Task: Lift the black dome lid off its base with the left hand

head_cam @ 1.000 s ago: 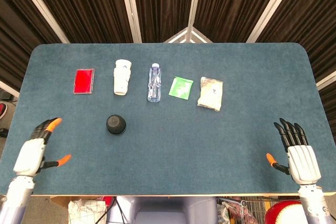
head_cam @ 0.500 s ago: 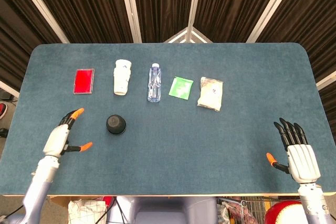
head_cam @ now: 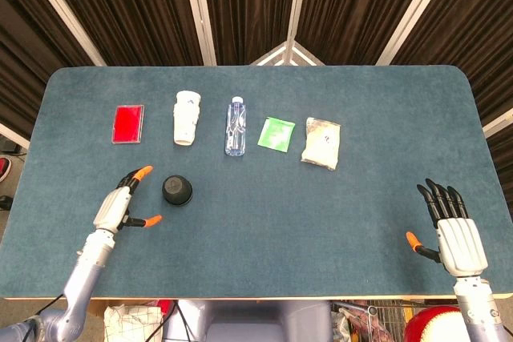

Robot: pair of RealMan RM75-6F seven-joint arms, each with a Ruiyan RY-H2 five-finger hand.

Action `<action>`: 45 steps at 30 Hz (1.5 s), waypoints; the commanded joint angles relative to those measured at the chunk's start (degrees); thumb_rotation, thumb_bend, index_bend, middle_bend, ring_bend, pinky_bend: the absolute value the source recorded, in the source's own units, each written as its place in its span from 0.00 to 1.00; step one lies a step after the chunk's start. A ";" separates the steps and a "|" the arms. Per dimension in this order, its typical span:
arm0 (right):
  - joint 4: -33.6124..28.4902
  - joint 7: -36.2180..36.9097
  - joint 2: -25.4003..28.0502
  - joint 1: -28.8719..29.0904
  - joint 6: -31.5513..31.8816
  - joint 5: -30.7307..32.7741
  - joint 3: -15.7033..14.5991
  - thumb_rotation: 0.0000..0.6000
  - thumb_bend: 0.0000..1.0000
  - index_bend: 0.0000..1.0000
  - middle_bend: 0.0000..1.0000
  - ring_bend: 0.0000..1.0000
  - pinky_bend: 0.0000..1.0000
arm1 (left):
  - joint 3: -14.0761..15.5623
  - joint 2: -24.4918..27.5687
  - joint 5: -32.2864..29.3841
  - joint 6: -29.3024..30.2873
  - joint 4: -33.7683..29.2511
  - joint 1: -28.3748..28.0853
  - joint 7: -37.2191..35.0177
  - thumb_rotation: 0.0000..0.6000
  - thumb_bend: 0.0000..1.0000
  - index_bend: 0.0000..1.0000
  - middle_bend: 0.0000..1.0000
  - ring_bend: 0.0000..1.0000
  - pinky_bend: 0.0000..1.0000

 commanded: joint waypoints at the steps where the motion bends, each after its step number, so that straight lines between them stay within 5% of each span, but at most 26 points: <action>1: 0.22 0.22 0.00 -0.17 0.24 -0.19 -0.18 1.00 0.29 0.07 0.02 0.07 0.01 | -0.38 -1.34 -1.27 -0.52 0.82 -0.87 2.06 1.00 0.18 0.09 0.07 0.00 0.00; 23: 0.13 -0.48 -0.38 0.02 -0.22 0.19 -0.11 1.00 0.29 0.07 0.02 0.07 0.01 | -2.20 -7.10 -9.11 -2.78 4.46 -4.69 11.71 1.00 0.18 0.09 0.11 0.00 0.00; 35: 0.42 0.02 -0.34 0.00 -0.24 0.39 -0.07 1.00 0.29 0.07 0.02 0.07 0.01 | -1.67 -10.91 -8.00 -3.32 8.74 -6.02 10.85 1.00 0.18 0.09 0.12 0.00 0.00; 45: 0.61 0.17 -0.43 0.07 -0.43 0.47 -0.08 1.00 0.29 0.07 0.02 0.07 0.01 | -2.05 -12.02 -8.45 -2.86 9.44 -6.39 11.80 1.00 0.28 0.09 0.15 0.00 0.00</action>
